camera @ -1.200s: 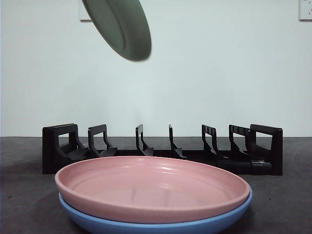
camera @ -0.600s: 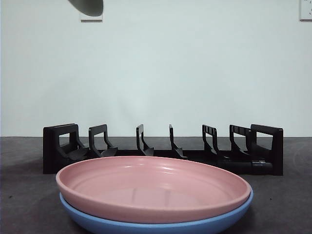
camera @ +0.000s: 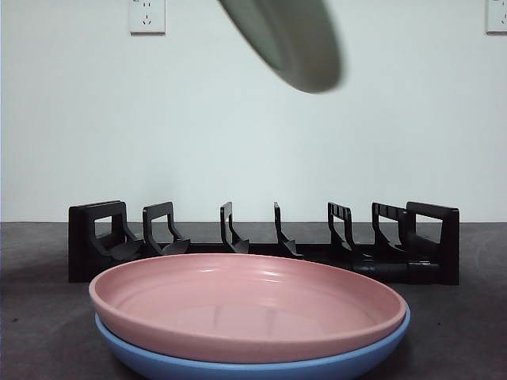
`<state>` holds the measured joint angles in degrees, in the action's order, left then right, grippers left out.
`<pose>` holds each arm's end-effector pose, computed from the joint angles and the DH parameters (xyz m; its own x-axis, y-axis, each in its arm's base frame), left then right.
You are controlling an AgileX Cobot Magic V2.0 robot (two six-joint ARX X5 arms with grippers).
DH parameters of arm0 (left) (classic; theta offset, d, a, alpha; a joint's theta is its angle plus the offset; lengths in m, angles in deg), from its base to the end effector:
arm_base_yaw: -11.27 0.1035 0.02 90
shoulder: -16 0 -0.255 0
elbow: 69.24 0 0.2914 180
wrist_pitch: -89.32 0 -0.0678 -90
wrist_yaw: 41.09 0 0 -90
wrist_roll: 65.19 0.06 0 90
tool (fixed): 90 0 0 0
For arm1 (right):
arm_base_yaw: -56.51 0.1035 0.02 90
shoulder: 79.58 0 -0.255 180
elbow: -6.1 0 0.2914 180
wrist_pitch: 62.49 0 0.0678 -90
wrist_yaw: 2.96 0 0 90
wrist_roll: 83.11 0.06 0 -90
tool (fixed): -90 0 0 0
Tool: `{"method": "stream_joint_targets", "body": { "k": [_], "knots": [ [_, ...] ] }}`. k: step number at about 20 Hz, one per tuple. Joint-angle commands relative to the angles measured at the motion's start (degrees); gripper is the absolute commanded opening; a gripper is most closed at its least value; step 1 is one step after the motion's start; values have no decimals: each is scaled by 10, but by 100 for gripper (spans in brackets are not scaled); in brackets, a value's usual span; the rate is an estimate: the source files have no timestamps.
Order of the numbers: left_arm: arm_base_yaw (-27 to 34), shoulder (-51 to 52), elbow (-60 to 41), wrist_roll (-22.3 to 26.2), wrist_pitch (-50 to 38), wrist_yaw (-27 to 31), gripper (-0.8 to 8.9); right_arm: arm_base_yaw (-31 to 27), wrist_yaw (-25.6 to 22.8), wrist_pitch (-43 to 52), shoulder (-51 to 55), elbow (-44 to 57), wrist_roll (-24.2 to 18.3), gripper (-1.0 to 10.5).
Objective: Place the plate
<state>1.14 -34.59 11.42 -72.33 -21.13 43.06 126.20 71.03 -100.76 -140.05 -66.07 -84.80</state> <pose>0.2044 -0.0427 0.3655 0.7379 -0.2354 -0.6325 0.1727 0.9719 -0.1602 0.1168 0.2680 0.3283 0.5571 0.7105 -0.4299 -0.8201 0.5524 -0.1497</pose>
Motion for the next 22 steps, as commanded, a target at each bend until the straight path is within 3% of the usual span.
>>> {"method": "stream_joint_targets", "body": {
  "k": [1, 5, 10, 15, 22],
  "knots": [
    [0, -3, 12, -6, -3, 1, 280, 46, -44, -26, 35, 31, 18, 12],
    [0, -3, 12, -7, -2, 1, 280, 115, -32, -165, 47, 43, 72, 12],
    [0, -3, 12, -7, 2, 1, 280, 143, 51, -203, 23, 43, 114, 12],
    [0, -3, 12, -6, 7, 1, 280, 133, 89, -201, -57, 42, 98, 12],
    [0, -3, 12, -4, 14, 1, 280, 129, 89, -178, -151, 40, 61, 13]
  ]
}}
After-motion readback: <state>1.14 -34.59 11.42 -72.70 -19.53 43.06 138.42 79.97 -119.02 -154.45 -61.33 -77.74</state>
